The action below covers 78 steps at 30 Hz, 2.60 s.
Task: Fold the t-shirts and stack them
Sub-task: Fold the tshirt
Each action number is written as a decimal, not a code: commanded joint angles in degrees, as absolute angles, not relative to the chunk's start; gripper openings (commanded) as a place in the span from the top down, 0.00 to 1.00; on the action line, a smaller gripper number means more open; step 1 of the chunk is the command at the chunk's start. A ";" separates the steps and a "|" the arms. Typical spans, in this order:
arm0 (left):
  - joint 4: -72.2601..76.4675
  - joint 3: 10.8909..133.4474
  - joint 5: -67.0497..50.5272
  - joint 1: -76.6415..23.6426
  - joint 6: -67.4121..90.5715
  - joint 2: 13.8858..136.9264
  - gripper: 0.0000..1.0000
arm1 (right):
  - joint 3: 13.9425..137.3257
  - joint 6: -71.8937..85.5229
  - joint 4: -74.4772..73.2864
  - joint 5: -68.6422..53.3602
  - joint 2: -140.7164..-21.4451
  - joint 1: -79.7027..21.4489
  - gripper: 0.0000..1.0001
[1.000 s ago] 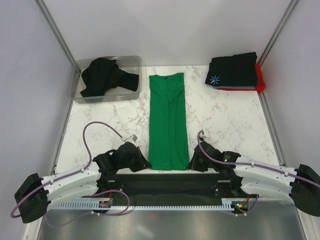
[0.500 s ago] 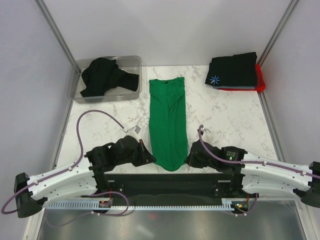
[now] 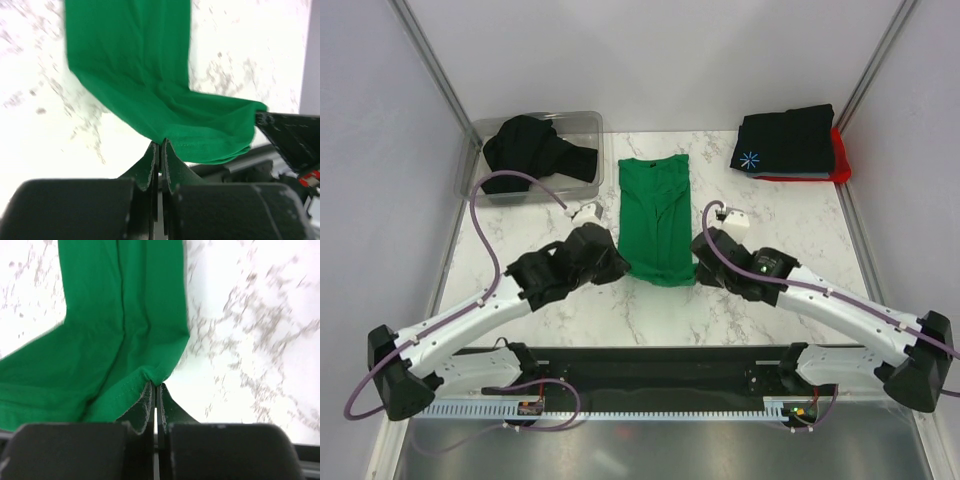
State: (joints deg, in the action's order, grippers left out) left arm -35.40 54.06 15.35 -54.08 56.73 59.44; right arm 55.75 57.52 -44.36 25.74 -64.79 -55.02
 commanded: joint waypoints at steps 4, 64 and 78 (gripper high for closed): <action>-31.30 58.18 12.67 -43.52 46.32 65.47 0.98 | 64.41 44.22 -39.21 22.77 -71.80 -45.45 1.00; -17.41 45.11 -18.90 -20.74 42.71 76.21 0.48 | 44.56 35.51 -12.40 -21.18 -83.58 -22.24 0.36; -9.67 38.32 -19.95 -20.74 43.59 76.20 0.49 | 40.87 35.16 -4.40 -21.71 -92.90 -22.15 0.58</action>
